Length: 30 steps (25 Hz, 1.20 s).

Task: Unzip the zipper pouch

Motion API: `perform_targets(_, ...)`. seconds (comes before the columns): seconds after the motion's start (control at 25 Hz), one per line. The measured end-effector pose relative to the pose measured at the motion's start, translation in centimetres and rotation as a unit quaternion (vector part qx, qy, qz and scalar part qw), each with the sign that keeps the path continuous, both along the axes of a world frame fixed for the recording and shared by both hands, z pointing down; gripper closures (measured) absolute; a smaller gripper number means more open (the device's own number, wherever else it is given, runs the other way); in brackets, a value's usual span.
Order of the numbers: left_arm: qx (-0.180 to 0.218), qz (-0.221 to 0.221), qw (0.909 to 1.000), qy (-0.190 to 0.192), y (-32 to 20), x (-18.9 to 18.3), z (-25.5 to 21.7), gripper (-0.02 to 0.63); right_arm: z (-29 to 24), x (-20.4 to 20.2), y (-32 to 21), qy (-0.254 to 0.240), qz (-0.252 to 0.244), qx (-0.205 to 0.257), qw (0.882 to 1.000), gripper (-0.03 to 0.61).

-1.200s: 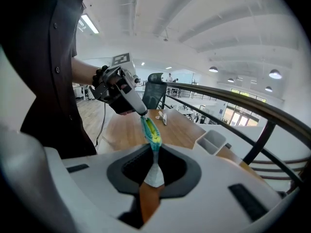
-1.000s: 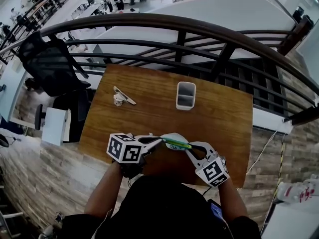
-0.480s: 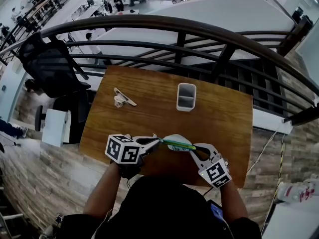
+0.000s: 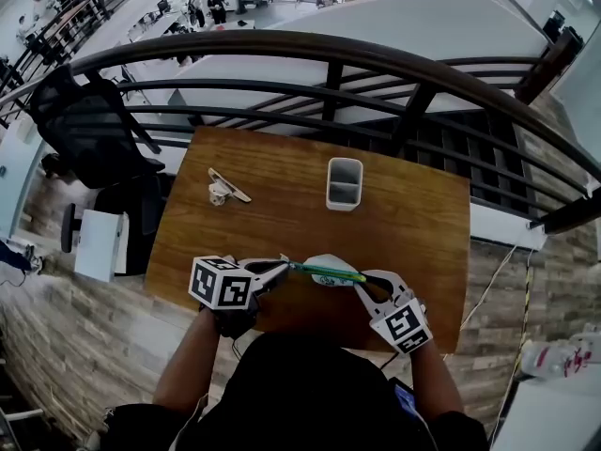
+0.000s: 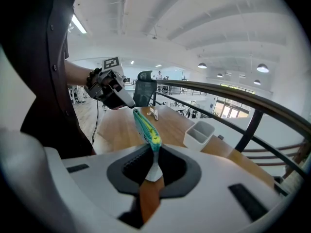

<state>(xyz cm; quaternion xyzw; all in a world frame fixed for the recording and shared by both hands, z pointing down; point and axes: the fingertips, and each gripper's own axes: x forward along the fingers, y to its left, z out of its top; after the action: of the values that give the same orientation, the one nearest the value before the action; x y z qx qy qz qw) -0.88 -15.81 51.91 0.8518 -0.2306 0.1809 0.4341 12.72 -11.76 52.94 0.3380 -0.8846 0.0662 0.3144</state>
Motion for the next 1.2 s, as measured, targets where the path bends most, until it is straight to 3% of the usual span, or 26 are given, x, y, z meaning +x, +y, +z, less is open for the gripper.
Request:
perform_targets(0.36,0.003,-0.014,0.9999,-0.003,-0.7,0.4,0.0,0.600,0.1,1.2,-0.4,-0.001,0.012,-0.007,1.000,0.546)
perform_targets(0.64,0.006,-0.047,0.9980,0.042,-1.4,0.4,-1.2,0.598,0.0,1.3,-0.8,-0.018,0.024,-0.014,0.999,0.546)
perform_targets(0.92,0.038,-0.054,0.9963,0.055,-1.9,0.2,-2.4,0.595,0.7,1.4,-1.1,-0.021,0.042,-0.020,0.999,0.543)
perform_targets(1.2,0.055,-0.080,0.9938,0.053,-1.7,-0.4,-2.5,0.537,1.6,2.3,-1.7,-0.026,0.082,-0.038,0.996,0.512)
